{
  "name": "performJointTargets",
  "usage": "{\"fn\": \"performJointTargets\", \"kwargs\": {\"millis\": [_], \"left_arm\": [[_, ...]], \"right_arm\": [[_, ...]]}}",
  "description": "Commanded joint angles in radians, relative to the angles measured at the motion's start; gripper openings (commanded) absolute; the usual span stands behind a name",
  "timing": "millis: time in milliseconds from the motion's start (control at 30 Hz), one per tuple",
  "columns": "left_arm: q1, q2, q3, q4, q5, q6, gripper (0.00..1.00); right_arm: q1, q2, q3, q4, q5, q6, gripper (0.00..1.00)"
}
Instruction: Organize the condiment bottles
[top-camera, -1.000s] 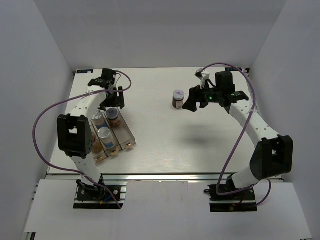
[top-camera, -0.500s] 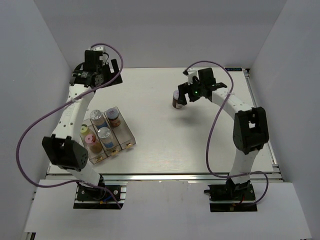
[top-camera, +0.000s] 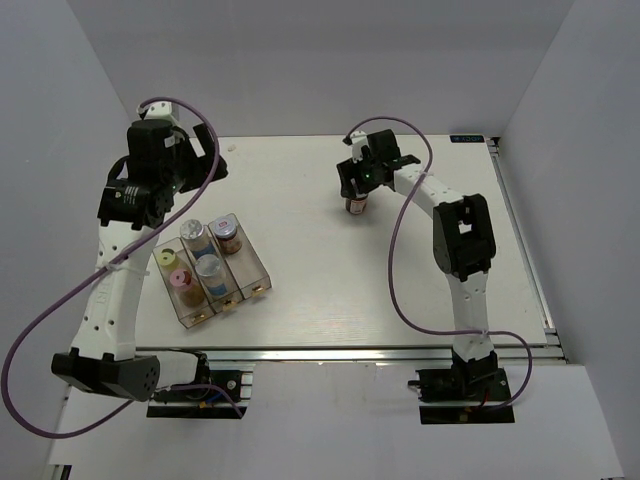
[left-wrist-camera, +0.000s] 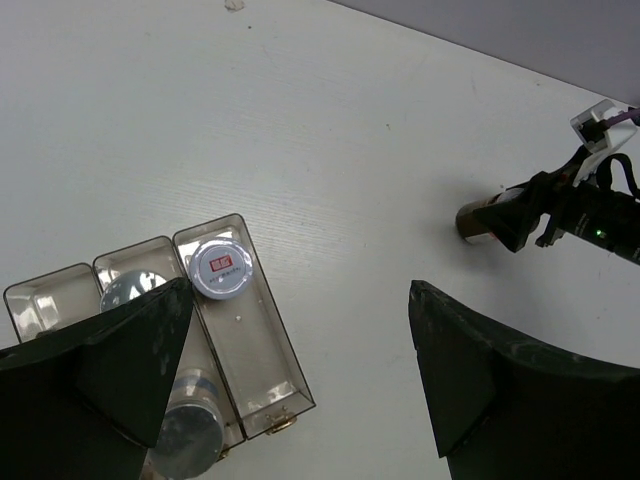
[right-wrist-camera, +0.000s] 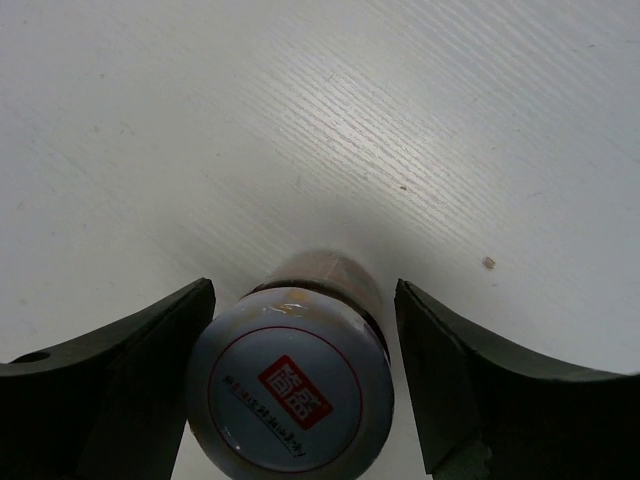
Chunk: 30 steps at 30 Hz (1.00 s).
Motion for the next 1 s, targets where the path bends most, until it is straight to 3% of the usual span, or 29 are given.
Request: {"fn": "performJointTargets", "kwargs": {"millis": [0,233,300,433,500,667,800,967], "left_arm": [[-0.004,-0.046,-0.036,-0.031,-0.036,-0.021,0.98],[-0.004,-0.08,-0.088,-0.019,-0.039,-0.024,0.98],[-0.003,-0.078,-0.093,-0.011,-0.033,-0.023,0.98],[-0.003,-0.077,-0.096,-0.003,-0.021,-0.024,0.98],[-0.003,-0.081,-0.096,-0.003,-0.019,-0.024,0.98],[-0.004,-0.1,-0.096,-0.014,-0.026,-0.026,0.98],[-0.004,-0.126,-0.11,-0.025,-0.033,-0.032,0.98],[-0.003,-0.147,-0.127,-0.028,-0.035,-0.036,0.98]], "right_arm": [[0.022,-0.023,0.031,0.001,0.074,-0.038,0.77],[0.031,-0.109,-0.095,0.024,0.122,-0.063,0.84],[0.031,-0.132,-0.131,0.045,0.122,-0.059,0.81],[0.031,-0.16,-0.17,0.085,0.117,-0.052,0.63],[0.031,-0.172,-0.182,0.116,0.106,-0.062,0.61],[0.031,-0.145,-0.127,0.099,0.102,-0.068,0.84],[0.033,-0.143,-0.107,0.102,0.105,-0.062,0.86],[0.031,-0.151,-0.116,0.11,0.091,-0.062,0.71]]}}
